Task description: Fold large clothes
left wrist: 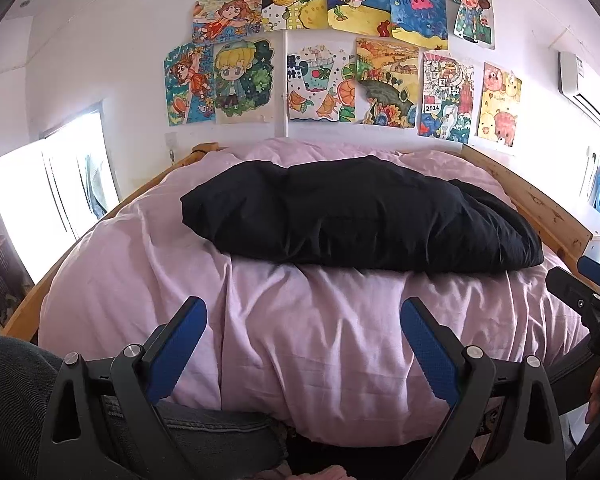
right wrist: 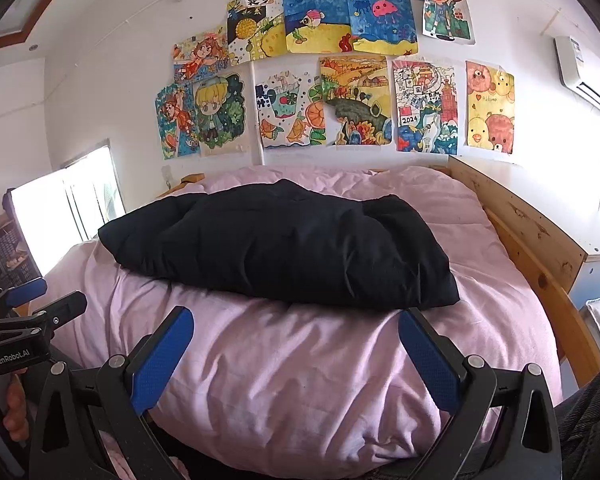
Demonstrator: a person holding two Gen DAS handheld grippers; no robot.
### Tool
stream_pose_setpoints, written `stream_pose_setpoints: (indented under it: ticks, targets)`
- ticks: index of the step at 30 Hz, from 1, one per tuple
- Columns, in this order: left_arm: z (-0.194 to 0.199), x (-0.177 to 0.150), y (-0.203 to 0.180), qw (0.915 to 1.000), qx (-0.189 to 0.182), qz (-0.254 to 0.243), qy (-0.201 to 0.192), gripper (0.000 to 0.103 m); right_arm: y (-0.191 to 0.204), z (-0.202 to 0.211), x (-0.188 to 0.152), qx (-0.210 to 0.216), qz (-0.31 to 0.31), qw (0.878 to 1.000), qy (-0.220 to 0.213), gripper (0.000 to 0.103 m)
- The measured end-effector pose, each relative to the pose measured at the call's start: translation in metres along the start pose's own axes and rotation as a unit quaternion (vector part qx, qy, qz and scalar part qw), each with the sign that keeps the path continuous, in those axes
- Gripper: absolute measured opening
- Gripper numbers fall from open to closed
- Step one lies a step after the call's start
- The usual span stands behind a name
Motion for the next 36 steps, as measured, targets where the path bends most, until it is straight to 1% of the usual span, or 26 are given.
stream_pose_setpoints:
  ticks: [36]
  targets:
    - [-0.0007, -0.0007, 0.0036, 1.0000, 0.002, -0.003, 0.001, 0.095, -0.0034, 0.0000, 0.0002, 0.001, -0.002, 1.000, 0.000, 0.103]
Point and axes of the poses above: each gripper's, at about its wrist camera, not at the fingertips, and z roughly against the way its jaws point, y to its left, x to its top, the point moved 3 cm from there along -z, roughly the way its jaws point, and after that the axes turned 4 degrees about -x, right-handed, at the moved point
